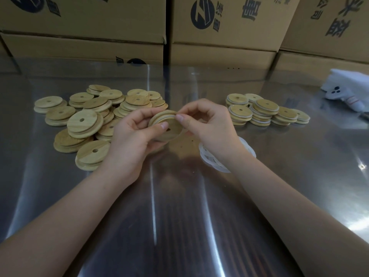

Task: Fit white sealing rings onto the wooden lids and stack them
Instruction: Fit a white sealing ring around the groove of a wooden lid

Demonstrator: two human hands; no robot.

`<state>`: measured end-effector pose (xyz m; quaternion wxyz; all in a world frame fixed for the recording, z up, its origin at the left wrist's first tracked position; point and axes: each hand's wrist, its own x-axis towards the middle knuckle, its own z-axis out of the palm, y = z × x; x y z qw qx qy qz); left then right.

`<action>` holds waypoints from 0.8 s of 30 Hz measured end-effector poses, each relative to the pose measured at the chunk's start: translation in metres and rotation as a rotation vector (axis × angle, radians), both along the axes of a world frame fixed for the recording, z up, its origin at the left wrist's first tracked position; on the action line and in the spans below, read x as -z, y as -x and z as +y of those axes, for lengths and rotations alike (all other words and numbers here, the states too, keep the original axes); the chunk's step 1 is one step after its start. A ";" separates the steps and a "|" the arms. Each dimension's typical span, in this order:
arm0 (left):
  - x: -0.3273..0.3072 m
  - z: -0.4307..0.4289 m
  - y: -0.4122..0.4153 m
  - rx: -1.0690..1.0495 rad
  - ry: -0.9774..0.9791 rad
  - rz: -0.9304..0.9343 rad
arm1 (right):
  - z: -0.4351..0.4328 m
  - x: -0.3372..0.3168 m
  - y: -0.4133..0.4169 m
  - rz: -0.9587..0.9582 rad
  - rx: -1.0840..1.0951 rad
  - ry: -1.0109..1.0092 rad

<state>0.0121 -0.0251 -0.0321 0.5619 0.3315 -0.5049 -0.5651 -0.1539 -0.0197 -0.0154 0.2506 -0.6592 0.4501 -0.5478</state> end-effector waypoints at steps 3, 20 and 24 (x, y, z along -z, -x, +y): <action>0.001 -0.001 0.000 0.013 -0.034 0.043 | 0.001 0.000 0.001 -0.027 0.004 -0.023; 0.001 0.001 -0.001 0.094 -0.131 0.124 | 0.006 0.000 0.001 -0.203 -0.140 -0.198; 0.000 0.002 0.000 0.086 -0.153 0.158 | 0.006 0.004 0.002 -0.159 -0.157 -0.188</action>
